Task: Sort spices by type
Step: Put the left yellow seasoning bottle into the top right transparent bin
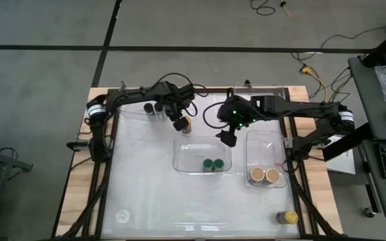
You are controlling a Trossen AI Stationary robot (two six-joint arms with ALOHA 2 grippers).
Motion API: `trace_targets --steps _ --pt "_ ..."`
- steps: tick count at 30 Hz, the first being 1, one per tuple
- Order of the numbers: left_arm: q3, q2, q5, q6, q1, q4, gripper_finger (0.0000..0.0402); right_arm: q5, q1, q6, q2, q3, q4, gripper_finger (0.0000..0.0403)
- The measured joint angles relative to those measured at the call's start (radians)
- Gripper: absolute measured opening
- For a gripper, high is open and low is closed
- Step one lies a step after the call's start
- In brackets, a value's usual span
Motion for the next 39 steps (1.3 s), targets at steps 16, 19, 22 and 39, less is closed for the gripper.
trace_targets --steps 16,19,22,39 --pt "0.0 0.005 0.082 -0.04 0.0 0.103 0.0 0.0 0.0 0.004 0.0 0.0 0.012 0.0342" --pt "0.0 0.005 0.105 -0.048 0.0 0.133 0.0 0.0 0.0 0.004 0.0 -0.001 0.023 0.0339" --pt "0.0 0.005 0.112 -0.048 0.0 0.145 0.0 0.0 0.0 0.004 0.0 -0.001 0.033 0.0335" --pt "0.025 -0.019 0.152 -0.046 0.012 0.231 0.0 0.0 0.0 -0.101 0.051 -0.001 0.146 0.0343"
